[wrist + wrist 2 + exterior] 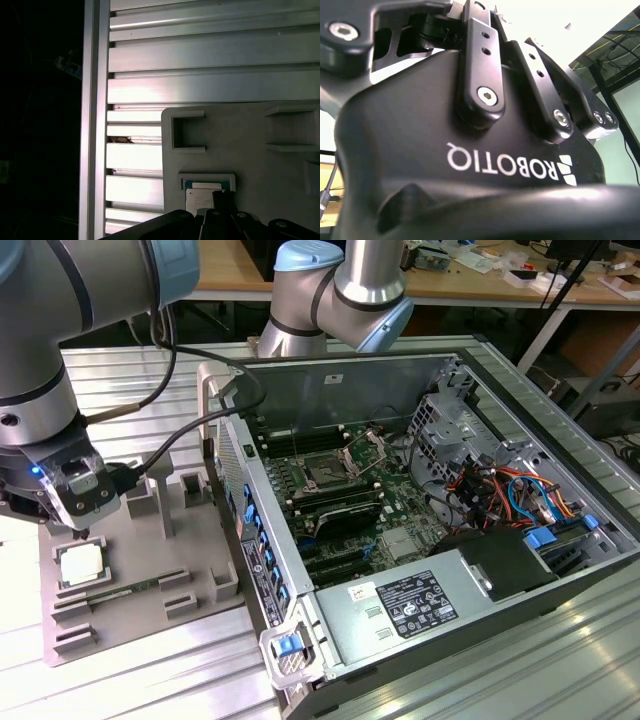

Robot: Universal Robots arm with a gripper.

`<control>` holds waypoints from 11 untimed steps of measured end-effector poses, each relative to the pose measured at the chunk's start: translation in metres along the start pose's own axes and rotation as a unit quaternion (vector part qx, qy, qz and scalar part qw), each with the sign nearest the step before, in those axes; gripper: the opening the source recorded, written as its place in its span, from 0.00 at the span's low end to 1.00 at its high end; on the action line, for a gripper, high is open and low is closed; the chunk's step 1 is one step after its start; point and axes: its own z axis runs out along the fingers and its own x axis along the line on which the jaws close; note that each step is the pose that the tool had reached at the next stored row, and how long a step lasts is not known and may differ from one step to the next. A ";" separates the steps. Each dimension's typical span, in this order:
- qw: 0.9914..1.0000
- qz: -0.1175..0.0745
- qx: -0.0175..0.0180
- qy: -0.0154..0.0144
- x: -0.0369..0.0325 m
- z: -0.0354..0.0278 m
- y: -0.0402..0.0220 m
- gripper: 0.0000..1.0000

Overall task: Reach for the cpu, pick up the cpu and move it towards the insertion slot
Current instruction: 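Reach for the cpu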

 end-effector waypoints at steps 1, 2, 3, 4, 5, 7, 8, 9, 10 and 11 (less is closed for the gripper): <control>1.000 0.000 0.000 0.000 0.0001 0.0002 0.0000 0.11; 1.000 0.000 0.000 0.000 0.0001 0.0003 0.0000 0.11; 1.000 0.000 0.000 0.000 0.0001 0.0005 0.0000 0.11; 1.000 0.000 0.000 0.000 0.0002 0.0007 0.0000 0.11; 1.000 0.000 0.000 0.000 0.0002 0.0008 0.0000 0.11; 1.000 0.000 0.000 0.000 0.0004 0.0013 0.0000 0.11; 1.000 0.000 0.000 0.000 0.0004 0.0015 0.0000 0.11; 1.000 0.000 0.000 0.000 0.0005 0.0017 0.0000 0.11; 1.000 0.000 0.000 0.000 0.0005 0.0018 0.0000 0.11; 1.000 0.000 0.000 0.000 0.0006 0.0020 0.0000 0.11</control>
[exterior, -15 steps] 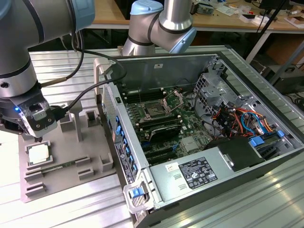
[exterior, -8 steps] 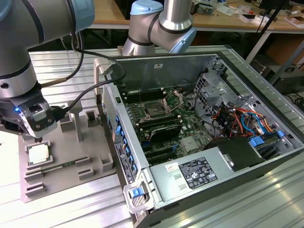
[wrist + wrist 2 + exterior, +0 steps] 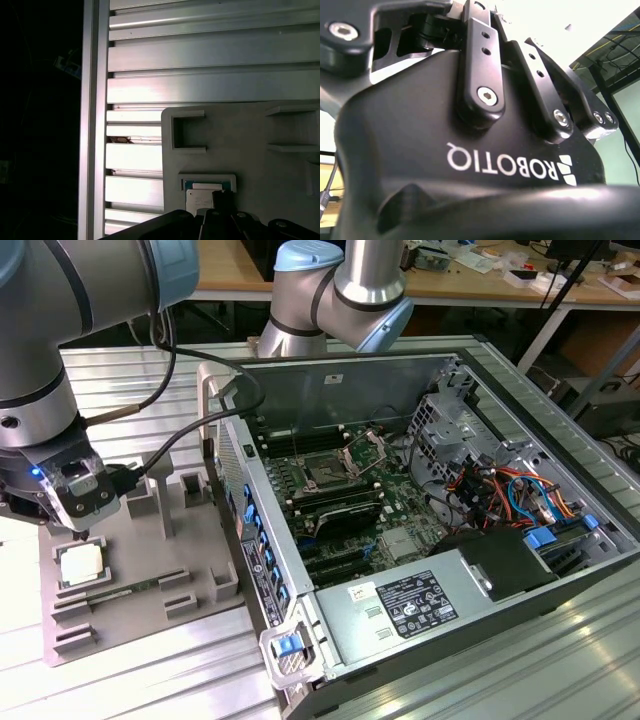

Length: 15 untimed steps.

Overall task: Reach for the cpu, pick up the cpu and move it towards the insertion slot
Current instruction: 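Reach for the cpu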

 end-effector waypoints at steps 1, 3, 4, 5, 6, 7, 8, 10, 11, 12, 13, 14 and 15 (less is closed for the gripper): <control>1.000 0.000 0.000 0.000 0.0001 0.0001 0.0000 0.11; 1.000 0.000 0.000 0.000 0.0002 0.0007 0.0000 0.11; 1.000 0.000 0.000 0.000 0.0003 0.0009 0.0000 0.11; 1.000 0.000 0.000 0.000 0.0003 0.0011 0.0000 0.11; 1.000 0.000 0.000 0.000 0.0004 0.0012 -0.0001 0.11; 1.000 0.000 0.000 0.000 0.0004 0.0014 -0.0001 0.11; 1.000 0.000 0.000 0.000 0.0005 0.0017 -0.0001 0.11; 1.000 0.000 0.000 0.000 0.0006 0.0022 -0.0001 0.11; 1.000 0.000 0.000 0.000 0.0007 0.0024 -0.0001 0.11; 1.000 0.000 0.000 0.000 0.0008 0.0027 -0.0001 0.11; 1.000 0.000 0.000 0.000 0.0008 0.0029 -0.0001 0.11; 1.000 0.000 0.000 0.000 0.0008 0.0031 -0.0001 0.11; 1.000 0.000 0.000 0.000 0.0009 0.0033 -0.0001 0.11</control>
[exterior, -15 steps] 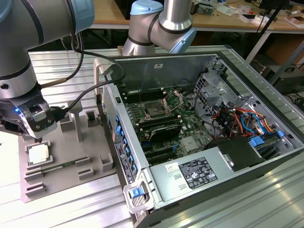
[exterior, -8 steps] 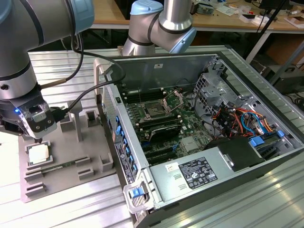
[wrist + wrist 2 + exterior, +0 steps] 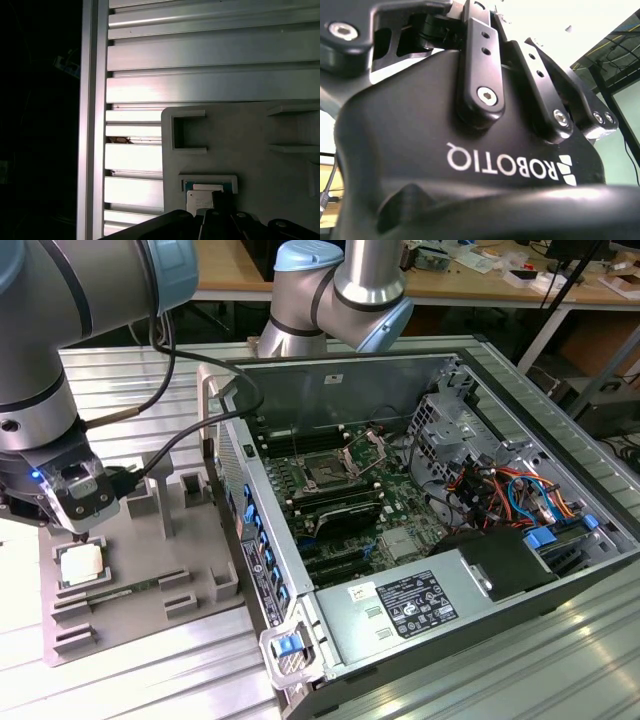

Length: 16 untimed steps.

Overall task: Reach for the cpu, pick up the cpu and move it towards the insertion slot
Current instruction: 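Reach for the cpu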

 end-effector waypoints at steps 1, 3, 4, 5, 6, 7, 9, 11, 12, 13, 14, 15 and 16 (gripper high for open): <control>1.000 0.000 0.000 0.000 0.0000 0.0001 0.0000 0.11; 1.000 0.000 0.000 0.000 0.0001 0.0005 0.0000 0.11; 1.000 0.000 0.000 0.000 0.0002 0.0008 0.0000 0.11; 1.000 0.000 0.000 0.000 0.0003 0.0010 0.0000 0.11; 1.000 0.000 0.000 0.000 0.0004 0.0013 0.0000 0.11; 1.000 0.000 0.000 0.000 0.0006 0.0015 0.0000 0.11; 1.000 0.000 0.000 0.000 0.0019 0.0023 -0.0001 0.11; 1.000 0.000 0.000 0.000 0.0029 0.0027 -0.0009 0.11; 1.000 0.000 0.000 0.000 0.0031 0.0028 -0.0014 0.11; 1.000 0.000 0.000 0.000 0.0033 0.0030 -0.0024 0.11; 1.000 0.000 0.000 0.000 0.0035 0.0030 -0.0035 0.11; 1.000 0.000 0.000 0.000 0.0036 0.0030 -0.0041 0.11; 1.000 0.000 0.000 0.000 0.0037 0.0030 -0.0054 0.11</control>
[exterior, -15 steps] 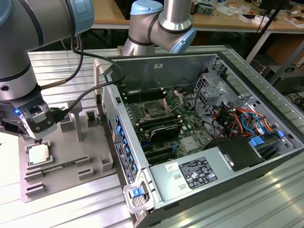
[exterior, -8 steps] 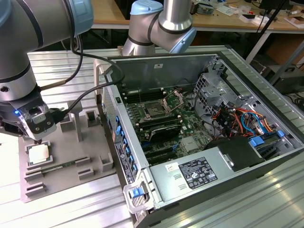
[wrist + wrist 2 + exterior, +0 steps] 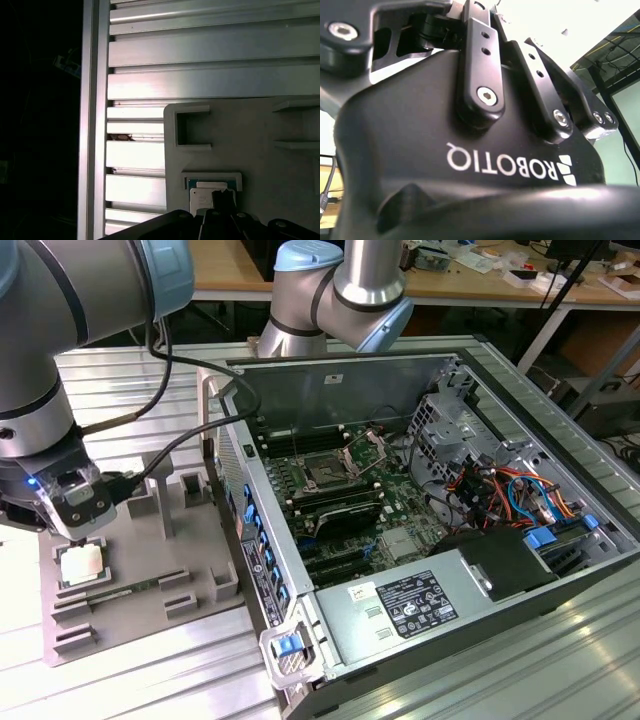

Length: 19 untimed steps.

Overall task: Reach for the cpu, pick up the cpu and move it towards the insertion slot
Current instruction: 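Reach for the cpu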

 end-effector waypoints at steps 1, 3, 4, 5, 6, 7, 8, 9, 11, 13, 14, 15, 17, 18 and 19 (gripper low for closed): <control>1.000 0.000 0.000 0.000 0.0001 -0.0001 -0.0011 0.11; 1.000 0.000 0.000 0.000 0.0003 -0.0001 -0.0045 0.11; 1.000 0.000 0.000 0.000 0.0003 -0.0001 -0.0056 0.11; 1.000 0.000 0.000 0.000 0.0005 -0.0001 -0.0077 0.11; 1.000 0.000 0.000 0.000 0.0006 -0.0001 -0.0097 0.11; 1.000 0.000 0.000 0.000 0.0007 0.0000 -0.0117 0.11; 1.000 0.000 0.000 0.000 0.0008 0.0001 -0.0133 0.11; 1.000 0.000 0.000 0.000 0.0008 0.0002 -0.0141 0.11; 1.000 0.000 0.000 0.000 0.0009 0.0003 -0.0150 0.11; 1.000 0.000 0.000 0.000 0.0009 0.0006 -0.0158 0.11; 1.000 0.000 0.000 0.000 0.0009 0.0006 -0.0161 0.11; 1.000 0.000 0.000 0.000 0.0009 0.0008 -0.0163 0.11; 1.000 0.000 0.000 0.000 0.0009 0.0011 -0.0167 0.11; 1.000 0.000 0.000 0.000 0.0010 0.0013 -0.0170 0.11; 1.000 0.000 0.000 0.000 0.0010 0.0016 -0.0174 0.11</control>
